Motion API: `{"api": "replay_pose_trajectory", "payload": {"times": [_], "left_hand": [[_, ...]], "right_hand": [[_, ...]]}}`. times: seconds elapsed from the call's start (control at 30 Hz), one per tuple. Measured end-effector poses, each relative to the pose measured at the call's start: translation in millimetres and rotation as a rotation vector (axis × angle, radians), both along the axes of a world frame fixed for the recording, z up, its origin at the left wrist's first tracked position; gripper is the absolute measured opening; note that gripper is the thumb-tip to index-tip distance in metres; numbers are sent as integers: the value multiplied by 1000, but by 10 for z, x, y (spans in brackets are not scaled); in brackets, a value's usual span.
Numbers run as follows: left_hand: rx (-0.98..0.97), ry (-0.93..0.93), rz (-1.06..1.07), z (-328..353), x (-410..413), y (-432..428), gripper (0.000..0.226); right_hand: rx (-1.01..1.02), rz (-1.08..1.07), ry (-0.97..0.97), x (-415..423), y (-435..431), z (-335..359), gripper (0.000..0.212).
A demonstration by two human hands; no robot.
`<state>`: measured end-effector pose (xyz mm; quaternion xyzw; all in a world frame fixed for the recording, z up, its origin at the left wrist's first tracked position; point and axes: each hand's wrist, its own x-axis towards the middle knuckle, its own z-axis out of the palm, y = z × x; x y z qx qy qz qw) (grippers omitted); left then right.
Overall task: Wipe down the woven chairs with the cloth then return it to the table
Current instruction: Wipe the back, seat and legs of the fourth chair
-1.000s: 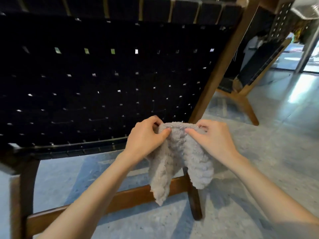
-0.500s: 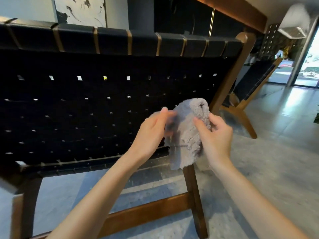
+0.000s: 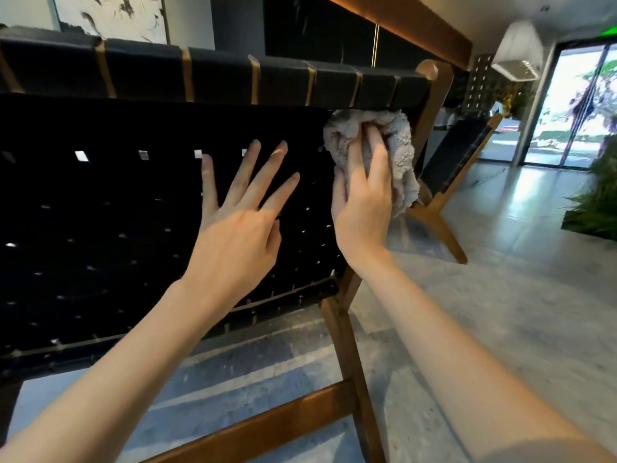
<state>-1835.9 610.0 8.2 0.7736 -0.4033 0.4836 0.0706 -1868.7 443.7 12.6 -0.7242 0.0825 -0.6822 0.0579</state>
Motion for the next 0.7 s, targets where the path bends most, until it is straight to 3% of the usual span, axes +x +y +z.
{"api": "replay_pose_trajectory", "payload": {"times": [0.17, 0.3, 0.5, 0.6, 0.7], "left_hand": [[17, -110, 28, -37, 141, 9, 66], [-11, -161, 36, -85, 248, -55, 70], [-44, -199, 47, -155, 401, -161, 79], [-48, -229, 59, -193, 449, -190, 76], [-45, -236, 64, -251, 476, -186, 74]], "right_hand": [[-47, -165, 158, 3, -144, 25, 50], [-51, -147, 180, 31, -193, 10, 56], [4, 274, -6, 211, -220, -9, 58], [-64, 177, -81, 321, -276, -102, 38], [-123, 140, -109, 419, -316, -303, 37]]}}
